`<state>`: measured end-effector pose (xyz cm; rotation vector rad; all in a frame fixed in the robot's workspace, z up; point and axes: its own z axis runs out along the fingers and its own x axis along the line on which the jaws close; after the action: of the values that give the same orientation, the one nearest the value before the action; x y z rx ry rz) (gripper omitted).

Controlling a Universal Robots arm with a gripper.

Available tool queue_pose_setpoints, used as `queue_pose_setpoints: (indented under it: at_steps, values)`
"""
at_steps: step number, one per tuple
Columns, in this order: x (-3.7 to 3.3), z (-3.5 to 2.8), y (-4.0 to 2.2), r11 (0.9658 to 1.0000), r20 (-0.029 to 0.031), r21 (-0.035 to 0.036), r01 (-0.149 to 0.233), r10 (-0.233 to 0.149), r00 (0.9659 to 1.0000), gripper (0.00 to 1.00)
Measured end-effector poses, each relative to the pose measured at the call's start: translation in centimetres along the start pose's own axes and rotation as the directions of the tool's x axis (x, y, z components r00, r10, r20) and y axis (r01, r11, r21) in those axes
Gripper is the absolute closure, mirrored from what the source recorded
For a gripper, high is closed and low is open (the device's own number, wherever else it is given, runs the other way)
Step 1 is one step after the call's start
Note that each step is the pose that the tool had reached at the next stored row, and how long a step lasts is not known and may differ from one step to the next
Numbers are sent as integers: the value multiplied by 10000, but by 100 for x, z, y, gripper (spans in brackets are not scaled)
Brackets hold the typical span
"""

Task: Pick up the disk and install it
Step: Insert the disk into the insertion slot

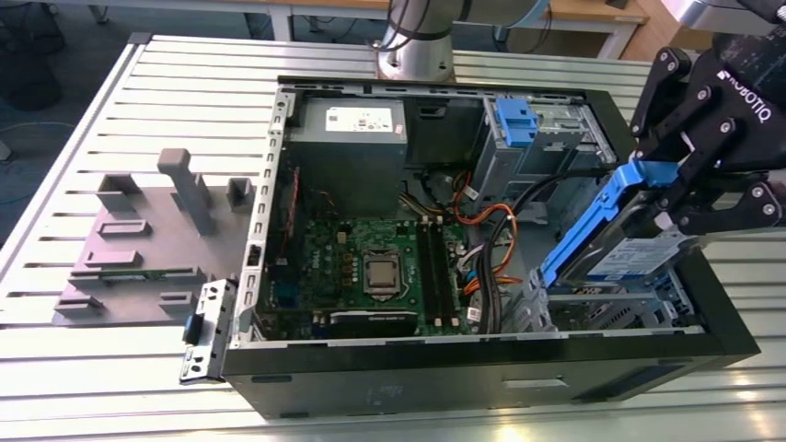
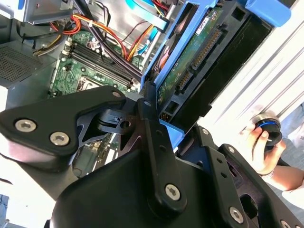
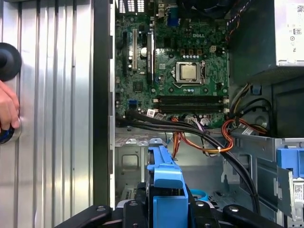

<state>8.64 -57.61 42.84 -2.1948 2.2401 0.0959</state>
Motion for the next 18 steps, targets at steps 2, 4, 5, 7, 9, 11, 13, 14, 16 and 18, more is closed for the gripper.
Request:
queue_pose_setpoints:
  at_steps: [2, 4, 5, 7, 9, 11, 13, 14, 16, 18]
  values:
    - [-7, 12, 3, 10000, -19, 0, 2, -2, 10000, 64]
    - [-11, 26, 3, 10000, -33, 1, 3, -3, 10000, 64]
    - [-12, 35, 3, 10000, -38, 1, 2, -2, 10000, 64]
    - [-14, 51, 3, 10000, -53, 1, 3, -3, 10000, 64]
    - [-14, 69, 2, 10000, -66, 1, 3, -3, 10000, 64]
    - [-14, 89, 1, 10000, -74, 1, 3, -3, 10000, 64]
    - [-13, 108, 0, 10000, -77, 1, 3, -3, 10000, 64]
    - [-13, 114, 0, 10000, -78, 2, 3, -3, 10000, 64]
    - [-12, 128, 0, 10000, -77, 1, 4, -4, 10000, 64]
    - [-12, 141, -1, 10000, -78, 1, 3, -3, 10000, 64]
